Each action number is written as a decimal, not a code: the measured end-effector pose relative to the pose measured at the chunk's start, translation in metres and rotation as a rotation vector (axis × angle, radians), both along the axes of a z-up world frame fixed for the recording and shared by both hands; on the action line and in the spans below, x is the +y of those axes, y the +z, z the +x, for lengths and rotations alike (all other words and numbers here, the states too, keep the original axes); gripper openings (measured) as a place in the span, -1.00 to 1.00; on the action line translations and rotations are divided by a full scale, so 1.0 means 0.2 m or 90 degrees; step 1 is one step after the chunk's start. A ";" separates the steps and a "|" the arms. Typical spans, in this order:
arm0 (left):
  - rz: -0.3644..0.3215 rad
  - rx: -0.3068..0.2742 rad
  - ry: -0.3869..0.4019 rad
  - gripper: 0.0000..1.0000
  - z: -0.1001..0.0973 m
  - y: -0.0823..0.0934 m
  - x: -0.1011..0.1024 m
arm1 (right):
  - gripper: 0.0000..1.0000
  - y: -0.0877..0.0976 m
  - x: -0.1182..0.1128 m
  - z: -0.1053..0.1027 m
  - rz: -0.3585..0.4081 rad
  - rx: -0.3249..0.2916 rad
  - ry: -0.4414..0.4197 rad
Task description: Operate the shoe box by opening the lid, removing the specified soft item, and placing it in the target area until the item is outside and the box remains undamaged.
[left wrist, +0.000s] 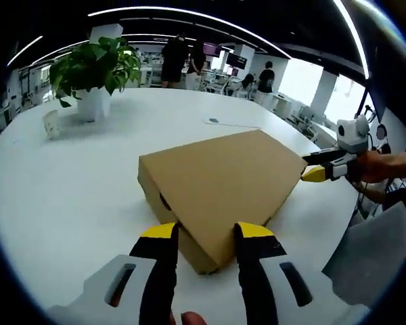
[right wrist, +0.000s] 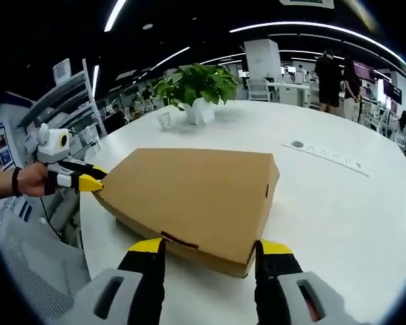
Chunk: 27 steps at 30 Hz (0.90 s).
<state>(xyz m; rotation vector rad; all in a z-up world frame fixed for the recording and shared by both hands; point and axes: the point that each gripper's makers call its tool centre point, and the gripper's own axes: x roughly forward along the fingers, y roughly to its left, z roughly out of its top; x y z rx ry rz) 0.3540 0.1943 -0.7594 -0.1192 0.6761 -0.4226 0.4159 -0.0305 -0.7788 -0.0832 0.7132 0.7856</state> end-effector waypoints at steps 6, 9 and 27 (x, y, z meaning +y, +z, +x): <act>0.008 -0.003 -0.011 -0.23 -0.01 0.00 -0.02 | 0.00 0.02 0.00 0.00 0.001 -0.001 -0.006; 0.002 -0.005 -0.007 -0.22 0.00 0.02 -0.01 | 0.00 0.03 0.00 0.00 0.003 -0.002 -0.011; -0.018 -0.091 -0.045 -0.67 0.02 0.28 -0.11 | -0.08 0.24 0.02 0.02 0.076 -0.017 -0.051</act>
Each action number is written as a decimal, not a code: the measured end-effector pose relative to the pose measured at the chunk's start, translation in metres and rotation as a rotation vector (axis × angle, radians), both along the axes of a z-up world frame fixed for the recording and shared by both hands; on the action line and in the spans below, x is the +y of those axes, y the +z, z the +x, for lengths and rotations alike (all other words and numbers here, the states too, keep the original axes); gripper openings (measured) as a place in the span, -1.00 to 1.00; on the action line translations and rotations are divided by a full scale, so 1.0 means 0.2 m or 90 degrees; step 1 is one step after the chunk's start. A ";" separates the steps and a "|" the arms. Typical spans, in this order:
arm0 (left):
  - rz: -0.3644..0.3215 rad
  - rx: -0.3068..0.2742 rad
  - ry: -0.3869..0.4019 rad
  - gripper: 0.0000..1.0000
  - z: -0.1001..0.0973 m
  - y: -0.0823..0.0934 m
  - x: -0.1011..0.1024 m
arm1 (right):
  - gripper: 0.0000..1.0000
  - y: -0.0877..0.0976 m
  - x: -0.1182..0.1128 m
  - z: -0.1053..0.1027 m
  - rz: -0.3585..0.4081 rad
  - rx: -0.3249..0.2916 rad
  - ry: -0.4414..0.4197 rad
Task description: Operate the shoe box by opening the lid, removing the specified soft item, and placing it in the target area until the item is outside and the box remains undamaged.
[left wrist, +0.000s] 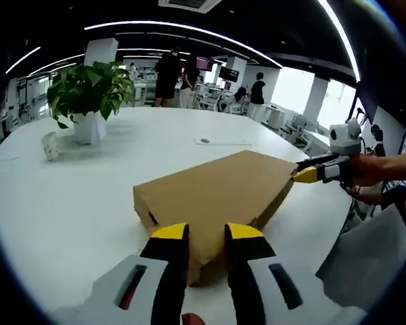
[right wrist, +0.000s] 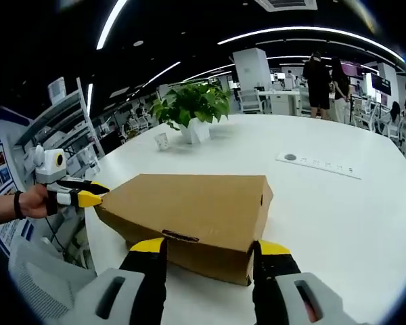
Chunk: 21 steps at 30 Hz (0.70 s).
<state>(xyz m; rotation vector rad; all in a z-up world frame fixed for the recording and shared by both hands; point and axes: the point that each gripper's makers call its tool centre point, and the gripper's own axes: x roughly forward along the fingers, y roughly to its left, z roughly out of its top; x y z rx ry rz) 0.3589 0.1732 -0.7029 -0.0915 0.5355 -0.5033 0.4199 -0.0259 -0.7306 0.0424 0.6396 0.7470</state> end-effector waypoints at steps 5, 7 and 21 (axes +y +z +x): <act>0.030 -0.012 -0.025 -0.40 0.04 0.04 -0.08 | -0.09 0.07 0.05 0.04 0.023 -0.004 -0.016; 0.027 -0.020 -0.017 -0.34 0.04 0.07 -0.05 | -0.09 0.10 0.05 0.06 0.035 -0.009 -0.024; 0.059 -0.047 0.042 0.00 -0.04 0.11 0.27 | -0.10 0.20 0.08 0.13 0.047 -0.024 -0.043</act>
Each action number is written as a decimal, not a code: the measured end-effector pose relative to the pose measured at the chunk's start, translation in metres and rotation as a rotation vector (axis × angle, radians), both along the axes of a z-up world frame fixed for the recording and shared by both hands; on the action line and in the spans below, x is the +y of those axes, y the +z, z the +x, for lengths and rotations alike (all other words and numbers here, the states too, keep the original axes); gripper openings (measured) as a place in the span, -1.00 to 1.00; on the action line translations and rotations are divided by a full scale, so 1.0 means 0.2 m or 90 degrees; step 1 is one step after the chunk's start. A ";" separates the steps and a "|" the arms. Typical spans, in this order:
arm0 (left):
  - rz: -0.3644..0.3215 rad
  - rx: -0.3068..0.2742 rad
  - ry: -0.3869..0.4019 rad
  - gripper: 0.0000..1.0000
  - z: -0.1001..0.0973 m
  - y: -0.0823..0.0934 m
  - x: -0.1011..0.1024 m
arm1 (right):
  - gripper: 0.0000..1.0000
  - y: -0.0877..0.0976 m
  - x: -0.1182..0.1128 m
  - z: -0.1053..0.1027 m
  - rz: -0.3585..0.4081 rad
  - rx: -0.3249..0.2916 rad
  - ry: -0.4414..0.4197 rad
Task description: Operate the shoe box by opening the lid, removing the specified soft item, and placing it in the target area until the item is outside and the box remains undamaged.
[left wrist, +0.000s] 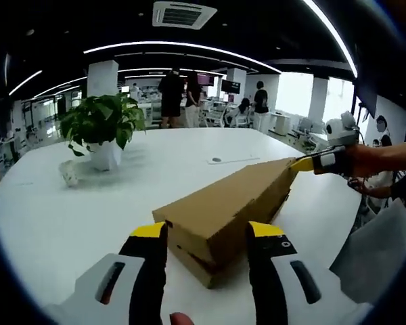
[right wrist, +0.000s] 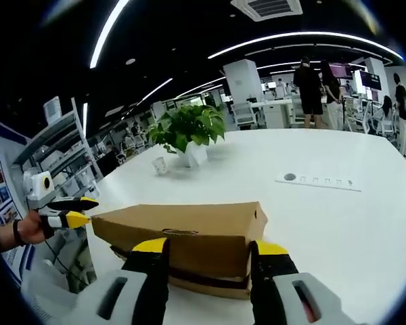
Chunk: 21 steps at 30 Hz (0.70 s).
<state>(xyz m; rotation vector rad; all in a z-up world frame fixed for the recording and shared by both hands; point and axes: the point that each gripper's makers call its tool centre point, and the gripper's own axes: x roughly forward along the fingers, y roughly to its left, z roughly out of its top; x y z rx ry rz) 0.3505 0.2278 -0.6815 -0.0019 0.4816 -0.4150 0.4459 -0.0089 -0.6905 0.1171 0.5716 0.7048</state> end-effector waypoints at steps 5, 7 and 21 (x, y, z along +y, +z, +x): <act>0.047 0.019 -0.019 0.01 -0.02 -0.10 -0.01 | -0.10 0.04 0.02 0.02 0.004 -0.005 -0.003; 0.058 0.024 -0.018 -0.02 -0.01 -0.12 -0.01 | -0.10 0.06 0.02 0.03 0.005 -0.006 -0.004; 0.111 -0.008 0.012 -0.24 0.15 -0.12 0.02 | -0.13 0.14 0.04 0.08 0.013 -0.019 -0.013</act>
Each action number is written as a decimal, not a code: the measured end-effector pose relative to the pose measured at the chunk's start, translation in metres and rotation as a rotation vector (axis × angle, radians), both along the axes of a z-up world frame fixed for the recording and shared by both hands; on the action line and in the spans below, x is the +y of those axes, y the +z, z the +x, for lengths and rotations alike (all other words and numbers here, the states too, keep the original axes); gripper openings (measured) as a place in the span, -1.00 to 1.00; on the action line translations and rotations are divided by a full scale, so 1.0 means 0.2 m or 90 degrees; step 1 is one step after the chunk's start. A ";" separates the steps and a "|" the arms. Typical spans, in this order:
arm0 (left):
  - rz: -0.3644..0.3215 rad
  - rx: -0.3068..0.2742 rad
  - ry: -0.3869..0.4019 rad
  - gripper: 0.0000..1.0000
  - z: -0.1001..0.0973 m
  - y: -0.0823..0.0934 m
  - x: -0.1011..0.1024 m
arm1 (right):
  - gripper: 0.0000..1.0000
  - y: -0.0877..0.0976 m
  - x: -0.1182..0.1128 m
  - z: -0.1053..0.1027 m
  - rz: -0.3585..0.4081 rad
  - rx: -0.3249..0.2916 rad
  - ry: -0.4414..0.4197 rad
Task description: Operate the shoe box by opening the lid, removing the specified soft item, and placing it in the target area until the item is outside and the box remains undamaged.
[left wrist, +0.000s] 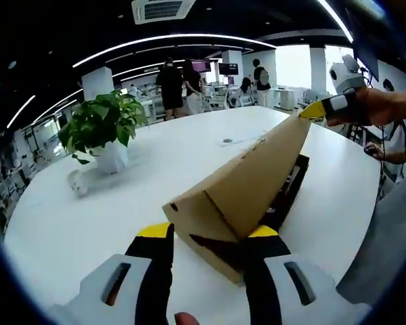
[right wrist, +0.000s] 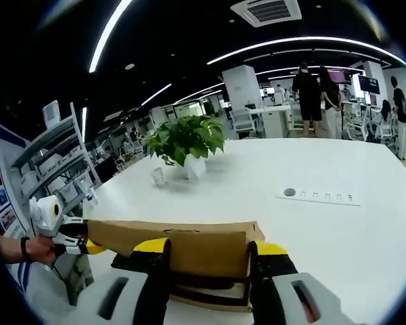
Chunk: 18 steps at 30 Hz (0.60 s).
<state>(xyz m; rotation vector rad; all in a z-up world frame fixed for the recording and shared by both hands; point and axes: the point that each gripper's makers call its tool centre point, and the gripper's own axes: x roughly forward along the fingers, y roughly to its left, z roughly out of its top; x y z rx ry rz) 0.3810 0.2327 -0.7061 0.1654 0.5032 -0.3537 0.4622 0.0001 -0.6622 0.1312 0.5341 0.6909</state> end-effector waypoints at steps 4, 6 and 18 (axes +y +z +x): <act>0.028 -0.013 0.000 -0.32 0.02 0.01 0.00 | -0.14 0.02 0.01 0.02 0.000 -0.003 0.000; 0.034 -0.018 0.001 -0.41 0.03 0.02 0.00 | -0.14 0.03 0.01 0.03 -0.005 -0.012 0.000; 0.062 -0.035 0.043 -0.69 0.11 0.10 0.05 | -0.15 0.11 0.04 0.11 -0.015 -0.043 -0.002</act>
